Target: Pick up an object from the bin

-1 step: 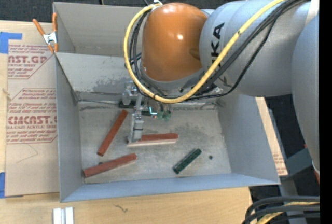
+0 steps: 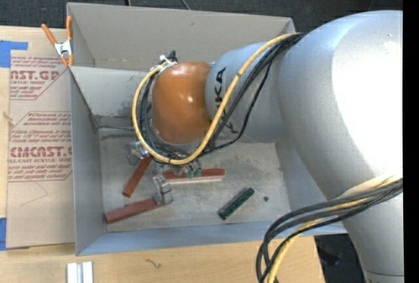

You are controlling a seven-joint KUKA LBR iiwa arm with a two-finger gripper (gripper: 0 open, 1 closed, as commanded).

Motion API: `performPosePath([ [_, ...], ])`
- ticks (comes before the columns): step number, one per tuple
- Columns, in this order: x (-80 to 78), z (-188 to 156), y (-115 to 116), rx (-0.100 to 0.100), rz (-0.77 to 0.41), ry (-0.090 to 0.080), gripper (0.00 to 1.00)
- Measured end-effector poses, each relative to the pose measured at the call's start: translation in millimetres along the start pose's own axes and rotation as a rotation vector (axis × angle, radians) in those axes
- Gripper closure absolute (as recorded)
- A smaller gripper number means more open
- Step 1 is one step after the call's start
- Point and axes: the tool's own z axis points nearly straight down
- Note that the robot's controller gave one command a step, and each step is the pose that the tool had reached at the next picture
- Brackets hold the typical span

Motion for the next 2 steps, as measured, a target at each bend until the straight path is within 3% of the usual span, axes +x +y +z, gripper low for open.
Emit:
performPosePath([
  [1, -1.8, -2.8, 0.1, -0.001, 0.001, -0.006, 1.00],
  [2, 17.4, -136.7, -6.4, 0.002, 0.035, -0.012, 1.00],
])
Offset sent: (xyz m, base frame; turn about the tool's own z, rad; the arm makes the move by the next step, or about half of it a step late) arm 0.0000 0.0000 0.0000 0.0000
